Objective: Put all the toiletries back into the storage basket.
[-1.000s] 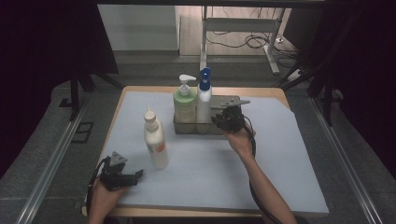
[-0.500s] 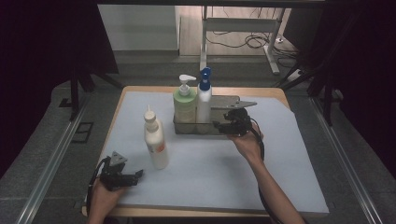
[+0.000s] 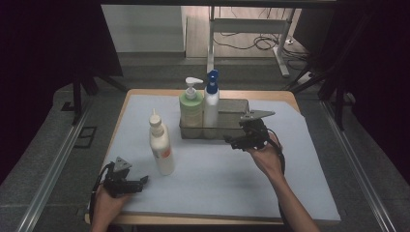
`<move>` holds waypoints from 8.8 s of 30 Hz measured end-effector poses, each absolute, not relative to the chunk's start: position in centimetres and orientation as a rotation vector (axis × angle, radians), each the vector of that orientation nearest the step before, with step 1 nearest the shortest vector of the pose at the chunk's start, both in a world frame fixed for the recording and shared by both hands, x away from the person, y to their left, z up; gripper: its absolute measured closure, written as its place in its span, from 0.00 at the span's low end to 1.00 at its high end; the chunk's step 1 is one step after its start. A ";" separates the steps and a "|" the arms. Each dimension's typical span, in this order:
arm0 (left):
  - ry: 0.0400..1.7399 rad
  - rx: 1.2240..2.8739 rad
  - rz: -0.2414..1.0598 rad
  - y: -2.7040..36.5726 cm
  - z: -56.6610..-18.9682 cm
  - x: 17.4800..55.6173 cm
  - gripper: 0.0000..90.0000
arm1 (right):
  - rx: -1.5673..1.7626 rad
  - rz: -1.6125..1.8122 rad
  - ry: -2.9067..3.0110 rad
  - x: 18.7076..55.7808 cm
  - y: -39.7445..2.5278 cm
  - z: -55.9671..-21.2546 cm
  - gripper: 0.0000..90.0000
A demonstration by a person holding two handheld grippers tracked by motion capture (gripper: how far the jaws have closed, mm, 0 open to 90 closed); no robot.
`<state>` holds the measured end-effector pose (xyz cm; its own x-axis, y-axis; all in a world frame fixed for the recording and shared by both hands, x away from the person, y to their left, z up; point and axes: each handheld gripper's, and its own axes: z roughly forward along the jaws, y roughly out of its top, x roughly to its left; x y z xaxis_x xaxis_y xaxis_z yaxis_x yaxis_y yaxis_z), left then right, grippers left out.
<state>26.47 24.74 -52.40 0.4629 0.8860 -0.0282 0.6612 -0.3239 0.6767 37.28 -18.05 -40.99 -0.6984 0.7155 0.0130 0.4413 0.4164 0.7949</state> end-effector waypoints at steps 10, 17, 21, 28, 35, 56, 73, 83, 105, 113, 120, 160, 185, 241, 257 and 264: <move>1.285 2.085 0.465 24.7 -52.4 26.5 0.14 | 0.928 1.099 2.406 34.9 -19.5 -41.4 0.00; 1.282 2.091 0.465 24.7 -52.4 26.5 0.14 | 0.936 1.079 2.392 33.3 -21.2 -41.9 0.00; 1.283 2.090 0.465 24.7 -52.4 26.5 0.14 | 0.960 1.071 2.375 32.4 -22.4 -42.3 0.00; 1.283 2.090 0.466 24.7 -52.4 26.5 0.14 | 1.008 1.043 2.370 31.0 -23.9 -44.0 0.00; 1.281 2.092 0.467 24.7 -52.4 26.5 0.14 | 1.062 1.063 2.355 30.0 -25.1 -45.9 0.00; 1.281 2.091 0.467 24.7 -52.4 26.5 0.14 | 1.150 1.003 2.335 28.6 -26.7 -51.2 0.02; 1.250 2.102 0.474 24.7 -51.9 26.5 0.25 | 1.138 0.982 2.338 28.3 -26.8 -51.6 0.03; 1.194 2.040 0.386 24.0 -50.1 27.0 0.78 | 1.147 0.981 2.323 28.2 -27.1 -51.6 0.04; 1.049 2.132 0.341 20.3 -50.0 28.6 1.00 | 1.143 0.980 2.321 28.3 -27.1 -51.5 0.06; 1.002 2.142 0.322 18.9 -50.1 28.7 1.00 | 1.145 0.987 2.326 28.3 -27.0 -51.5 0.06; 0.971 2.144 0.306 17.7 -50.1 29.1 1.00 | 1.144 0.991 2.340 28.3 -26.9 -51.5 0.06; 1.154 2.145 0.425 21.0 -52.4 28.1 0.14 | 1.058 1.278 2.362 30.0 -21.0 -46.0 0.00; 1.156 2.137 0.425 21.0 -52.4 28.1 0.14 | 0.950 1.278 2.411 32.9 -13.4 -44.4 0.00; 1.156 2.139 0.419 21.1 -52.4 28.1 0.15 | 0.771 1.271 2.448 34.6 -1.3 -42.9 0.23; 1.158 2.136 0.419 21.1 -52.4 28.1 0.15 | 0.778 1.234 2.442 34.3 -0.4 -42.5 0.40; 1.159 2.135 0.417 21.1 -52.4 28.1 0.15 | 0.783 1.224 2.461 34.3 -0.8 -41.9 0.41</move>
